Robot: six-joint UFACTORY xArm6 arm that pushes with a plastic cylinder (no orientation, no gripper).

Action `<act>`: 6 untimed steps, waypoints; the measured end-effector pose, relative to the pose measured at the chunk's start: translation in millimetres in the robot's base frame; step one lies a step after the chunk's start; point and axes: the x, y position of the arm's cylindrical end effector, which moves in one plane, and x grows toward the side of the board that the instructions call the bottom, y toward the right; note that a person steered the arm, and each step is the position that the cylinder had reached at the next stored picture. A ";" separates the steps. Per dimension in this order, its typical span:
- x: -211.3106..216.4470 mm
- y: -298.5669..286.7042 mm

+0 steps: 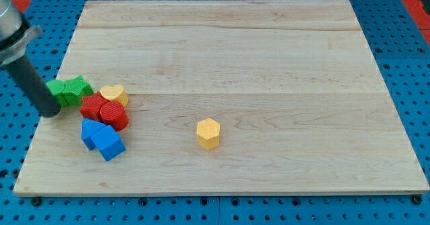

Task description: Push the green star to center

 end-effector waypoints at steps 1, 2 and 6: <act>-36.5 14.7; -49.4 33.9; -82.0 171.5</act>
